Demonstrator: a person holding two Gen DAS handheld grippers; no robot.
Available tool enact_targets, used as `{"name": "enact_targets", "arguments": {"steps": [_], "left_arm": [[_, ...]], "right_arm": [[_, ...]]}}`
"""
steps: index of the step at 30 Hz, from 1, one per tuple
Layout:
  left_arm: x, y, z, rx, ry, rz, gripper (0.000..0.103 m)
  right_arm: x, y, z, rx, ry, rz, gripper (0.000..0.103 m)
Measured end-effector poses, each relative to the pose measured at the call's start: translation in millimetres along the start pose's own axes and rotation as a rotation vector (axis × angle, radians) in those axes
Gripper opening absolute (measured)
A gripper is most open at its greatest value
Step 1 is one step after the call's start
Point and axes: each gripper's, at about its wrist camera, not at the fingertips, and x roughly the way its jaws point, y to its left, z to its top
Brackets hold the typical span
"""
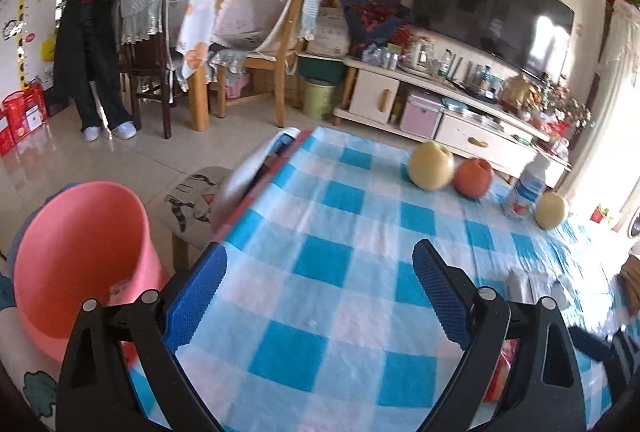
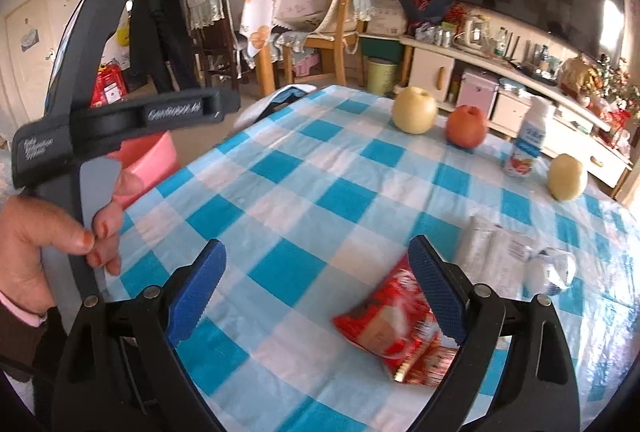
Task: Collect trash
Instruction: 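Move the left tool to the red Teh Tarik packet while the right tool approaches the white barcode packet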
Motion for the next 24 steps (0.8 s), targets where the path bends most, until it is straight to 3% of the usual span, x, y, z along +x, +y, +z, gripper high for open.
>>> {"name": "enact_targets", "arguments": {"steps": [9, 17, 24], "left_arm": [[-17, -22, -24, 0.022, 0.033, -0.057, 0.093], [-29, -43, -43, 0.044, 0.068, -0.096, 0.093], [-36, -65, -54, 0.079, 0.086, -0.159, 0.093]], "right_arm": [[-22, -34, -9, 0.055, -0.025, -0.027, 0.093], [-32, -47, -21, -0.003, -0.024, -0.090, 0.093], [-37, -75, -32, 0.052, 0.000, -0.110, 0.093]]}}
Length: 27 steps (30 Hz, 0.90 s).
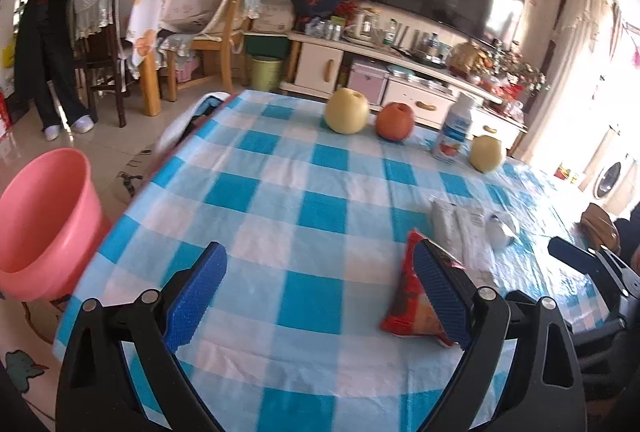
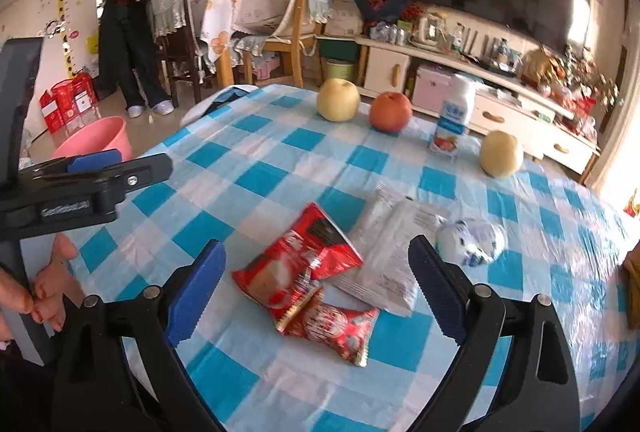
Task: Collect trash
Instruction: 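Move the left tool to the red Teh Tarik packet while the right tool approaches the white barcode packet, then close the left tool on the Teh Tarik packet while the right tool grasps the white barcode packet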
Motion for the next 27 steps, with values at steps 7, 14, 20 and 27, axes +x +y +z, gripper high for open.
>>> {"name": "enact_targets", "arguments": {"steps": [7, 14, 20, 27], "left_arm": [[10, -23, -9, 0.037, 0.051, -0.068, 0.093], [34, -53, -25, 0.113, 0.137, -0.184, 0.093], [57, -81, -39, 0.204, 0.193, -0.227, 0.093], [87, -88, -44, 0.224, 0.247, -0.213, 0.093]], "right_arm": [[-4, -34, -4, 0.063, 0.014, -0.022, 0.093], [5, -56, -14, 0.117, 0.061, -0.068, 0.093], [10, -68, -16, 0.146, 0.075, -0.086, 0.093], [21, -80, -17, 0.192, 0.112, -0.075, 0.093]]}}
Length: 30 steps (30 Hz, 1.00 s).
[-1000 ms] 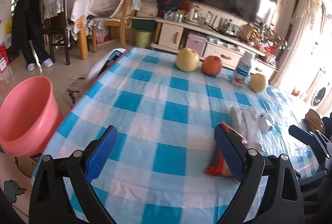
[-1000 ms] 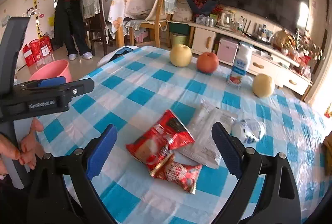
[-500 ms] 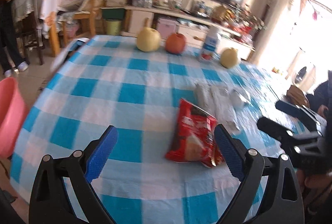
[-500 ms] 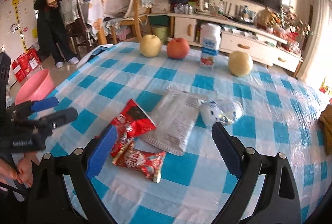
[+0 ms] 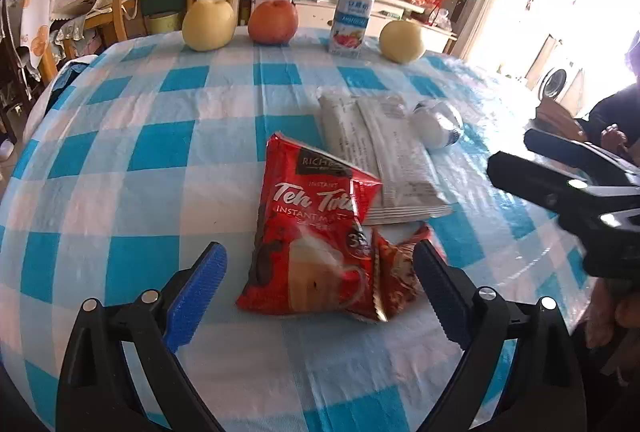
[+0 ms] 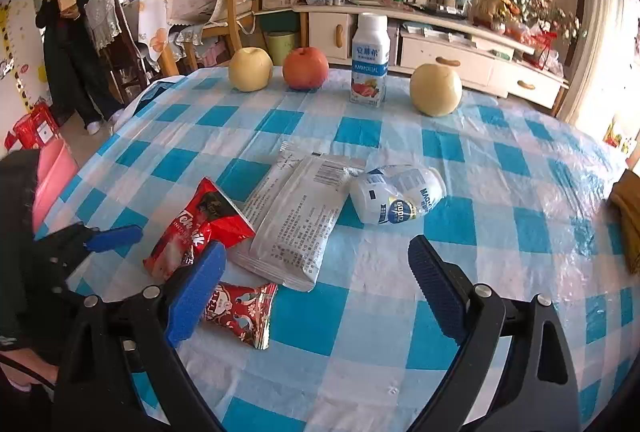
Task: Collect trash
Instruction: 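Close the left tool on the Teh Tarik packet while the right tool grasps the white barcode packet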
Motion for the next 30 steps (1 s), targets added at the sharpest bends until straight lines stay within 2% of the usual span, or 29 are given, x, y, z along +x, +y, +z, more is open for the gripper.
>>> {"name": "enact_targets", "arguments": {"steps": [4, 7, 9, 11, 14, 20, 26, 30], "left_arm": [[5, 6, 3, -0.027, -0.011, -0.024, 0.090], [13, 9, 3, -0.042, 0.012, -0.024, 0.070], [15, 10, 2, -0.056, 0.001, -0.034, 0.070], [16, 8, 2, -0.047, 0.001, -0.030, 0.065], [16, 11, 3, -0.067, 0.005, -0.038, 0.061], [11, 19, 5, -0.094, -0.008, 0.000, 0.057], [4, 35, 8, -0.142, -0.021, 0.036, 0.056], [-3, 46, 13, -0.182, -0.047, 0.050, 0.056]], "right_arm": [[9, -4, -1, 0.039, 0.039, 0.044, 0.093], [16, -3, -2, 0.056, 0.067, 0.084, 0.093], [20, -1, -3, 0.065, 0.086, 0.113, 0.093], [23, 1, -4, 0.066, 0.098, 0.127, 0.093], [26, 5, -5, 0.048, 0.106, 0.125, 0.093], [39, 4, -4, 0.059, 0.109, 0.108, 0.093], [42, 1, 7, 0.048, 0.061, 0.061, 0.093], [42, -14, 11, 0.105, 0.047, 0.090, 0.093]]}}
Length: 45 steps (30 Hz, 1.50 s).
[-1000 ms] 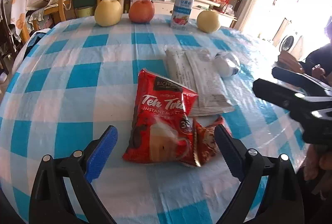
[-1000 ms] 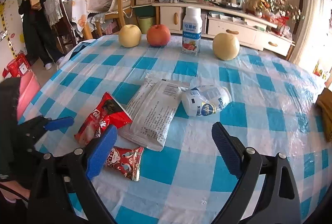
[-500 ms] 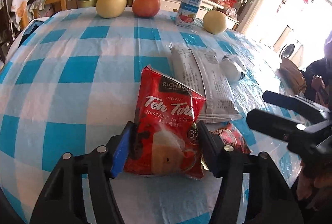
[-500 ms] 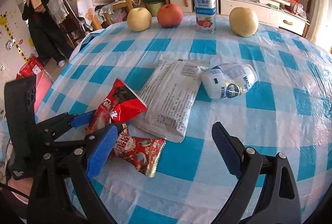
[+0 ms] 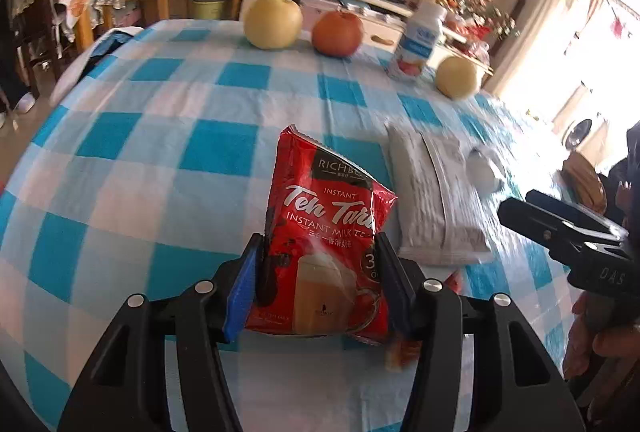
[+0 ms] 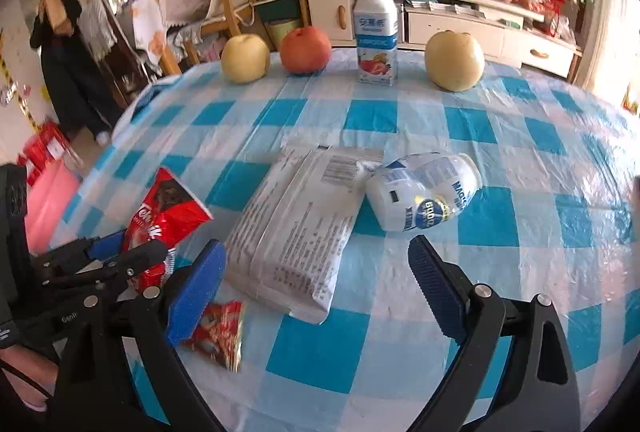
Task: Collect trash
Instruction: 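Close the left tool on the Teh Tarik packet while the right tool grasps the white barcode packet, then lift the Teh Tarik packet with the left tool while the right tool carries the barcode packet toward the bucket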
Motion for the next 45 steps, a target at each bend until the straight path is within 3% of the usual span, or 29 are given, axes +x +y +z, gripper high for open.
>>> {"name": "enact_targets", "arguments": {"steps": [5, 12, 18, 22, 27, 45], "left_arm": [[-10, 11, 8, -0.036, -0.038, 0.030, 0.056], [-19, 28, 13, -0.080, -0.069, 0.058, 0.056], [-21, 41, 17, -0.115, -0.076, 0.061, 0.056], [-24, 47, 18, -0.131, -0.080, 0.062, 0.056], [-29, 53, 20, -0.146, -0.091, 0.064, 0.056], [-46, 73, 23, -0.190, -0.130, 0.069, 0.056]], "right_arm": [[22, 4, 4, 0.036, 0.036, 0.041, 0.093], [57, 17, 7, 0.064, 0.082, 0.030, 0.094], [67, 41, 2, -0.084, 0.061, -0.086, 0.099], [71, 44, 2, -0.114, 0.060, -0.109, 0.098], [74, 49, 2, -0.173, 0.058, -0.115, 0.087], [66, 56, 5, -0.202, 0.005, -0.079, 0.078]]}}
